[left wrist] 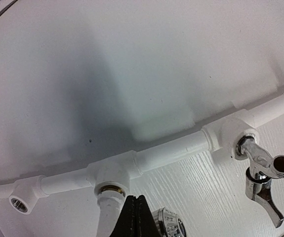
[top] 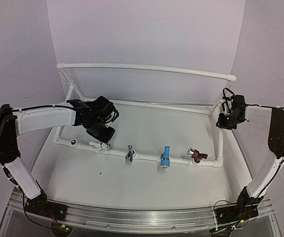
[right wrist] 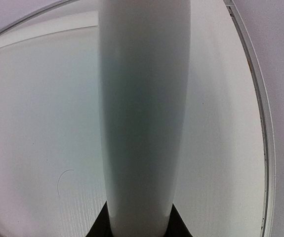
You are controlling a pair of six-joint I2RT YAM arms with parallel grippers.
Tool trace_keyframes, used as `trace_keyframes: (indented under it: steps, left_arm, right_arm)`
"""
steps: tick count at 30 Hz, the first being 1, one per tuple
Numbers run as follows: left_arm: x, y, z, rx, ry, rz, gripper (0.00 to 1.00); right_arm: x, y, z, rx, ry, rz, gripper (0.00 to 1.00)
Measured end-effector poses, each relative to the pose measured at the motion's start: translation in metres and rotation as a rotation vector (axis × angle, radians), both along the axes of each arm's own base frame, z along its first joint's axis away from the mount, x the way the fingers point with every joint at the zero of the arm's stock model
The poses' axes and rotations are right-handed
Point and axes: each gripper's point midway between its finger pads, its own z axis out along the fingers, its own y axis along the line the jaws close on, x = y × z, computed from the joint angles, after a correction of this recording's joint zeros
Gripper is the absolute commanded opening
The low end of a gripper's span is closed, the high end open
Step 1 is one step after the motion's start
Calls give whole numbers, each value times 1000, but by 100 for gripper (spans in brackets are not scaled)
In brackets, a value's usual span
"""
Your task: Install the water faucets
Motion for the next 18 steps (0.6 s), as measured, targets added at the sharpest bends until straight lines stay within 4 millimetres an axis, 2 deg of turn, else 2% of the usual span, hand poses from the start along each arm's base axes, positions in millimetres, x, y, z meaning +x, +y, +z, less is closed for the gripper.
trace_keyframes:
  steps: [6, 9, 12, 15, 18]
  left_arm:
    - [-20, -14, -10, 28, 34, -58, 0]
    - [-34, -14, -17, 47, 57, -73, 0]
    - [-55, -5, -30, 83, 100, -74, 0]
    - [-73, 12, -41, 120, 133, -54, 0]
    - [-82, 31, -40, 144, 137, -11, 0]
  right_arm:
    - [0, 0, 0, 0, 0, -1, 0]
    - [0, 0, 0, 0, 0, -1, 0]
    - [0, -1, 0, 1, 0, -1, 0]
    - [0, -1, 0, 2, 0, -1, 0]
    - [0, -1, 0, 4, 0, 0, 0]
